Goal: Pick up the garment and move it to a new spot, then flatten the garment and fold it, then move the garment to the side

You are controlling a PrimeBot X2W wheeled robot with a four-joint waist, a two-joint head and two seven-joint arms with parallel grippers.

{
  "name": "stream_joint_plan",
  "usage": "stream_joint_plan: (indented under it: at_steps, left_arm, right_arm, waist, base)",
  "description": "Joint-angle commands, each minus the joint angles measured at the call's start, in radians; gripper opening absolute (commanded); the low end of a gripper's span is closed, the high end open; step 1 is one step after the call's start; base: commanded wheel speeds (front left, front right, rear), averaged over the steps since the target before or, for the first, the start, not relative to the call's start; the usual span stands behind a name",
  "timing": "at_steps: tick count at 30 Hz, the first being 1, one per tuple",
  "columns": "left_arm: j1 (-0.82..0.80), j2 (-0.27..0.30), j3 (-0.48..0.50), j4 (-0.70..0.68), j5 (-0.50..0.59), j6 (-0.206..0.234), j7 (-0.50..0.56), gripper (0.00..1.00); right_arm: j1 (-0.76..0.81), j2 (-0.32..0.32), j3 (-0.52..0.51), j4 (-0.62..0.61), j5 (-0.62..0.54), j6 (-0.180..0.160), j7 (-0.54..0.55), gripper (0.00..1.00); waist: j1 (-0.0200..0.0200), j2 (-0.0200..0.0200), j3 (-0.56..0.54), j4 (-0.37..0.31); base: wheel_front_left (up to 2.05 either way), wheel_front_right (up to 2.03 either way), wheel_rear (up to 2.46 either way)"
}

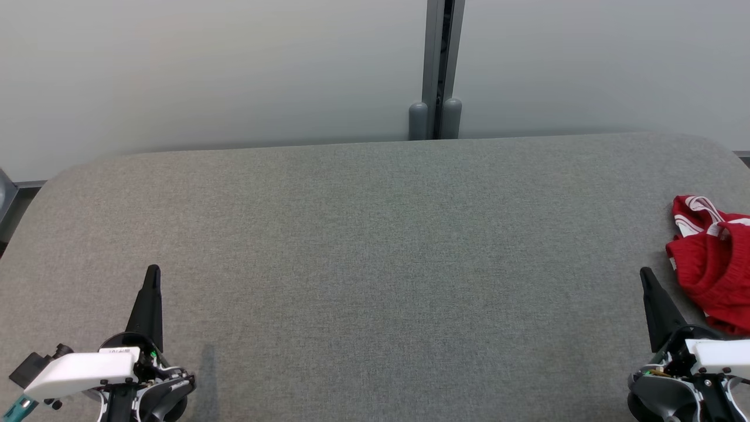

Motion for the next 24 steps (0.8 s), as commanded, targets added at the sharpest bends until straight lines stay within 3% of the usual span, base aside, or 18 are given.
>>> stream_joint_plan:
  at_steps: [1,24]
  left_arm:
    - [-0.015,0.005,0.005,-0.004,-0.002,-0.008,0.004,0.0]
    - [-0.014,0.005,0.005,-0.004,-0.002,-0.008,0.004,0.0]
  right_arm:
    - [-0.009,-0.01,-0.001,-0.004,0.003,0.0,0.003,0.0]
    - [-0.009,-0.01,-0.001,-0.004,0.003,0.0,0.003,0.0]
  waist:
    - [0.0,0.0,0.0,0.0]
    - [0.0,0.0,0.0,0.0]
  base:
    - [0.0,0.0,0.0]
    - [0.0,0.0,0.0]
